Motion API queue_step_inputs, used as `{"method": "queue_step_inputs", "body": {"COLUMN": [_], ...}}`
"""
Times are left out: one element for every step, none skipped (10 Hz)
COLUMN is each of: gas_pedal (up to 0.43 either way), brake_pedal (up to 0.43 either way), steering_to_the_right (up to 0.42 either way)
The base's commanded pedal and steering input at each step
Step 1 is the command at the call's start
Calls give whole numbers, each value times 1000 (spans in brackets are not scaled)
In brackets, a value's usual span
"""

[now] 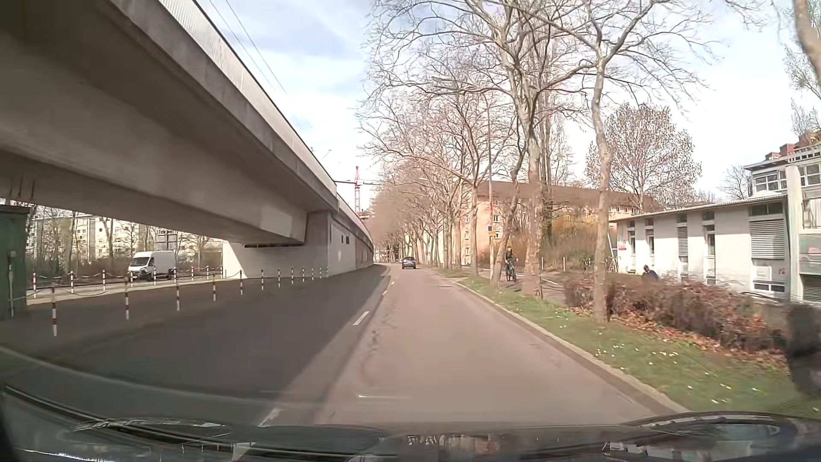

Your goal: Follow the waypoints while adhering to traffic rules and regulations

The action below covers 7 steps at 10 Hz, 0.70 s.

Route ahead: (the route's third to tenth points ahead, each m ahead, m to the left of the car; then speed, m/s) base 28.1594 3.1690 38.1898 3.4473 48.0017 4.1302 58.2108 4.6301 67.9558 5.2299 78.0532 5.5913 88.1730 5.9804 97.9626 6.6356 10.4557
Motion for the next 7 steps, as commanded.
{"method": "queue_step_inputs", "body": {"gas_pedal": [177,177,169,169,169,157,157], "brake_pedal": [0,0,0,0,0,0,0], "steering_to_the_right": [-6,-6,-6,-6,-6,-6,-5]}}
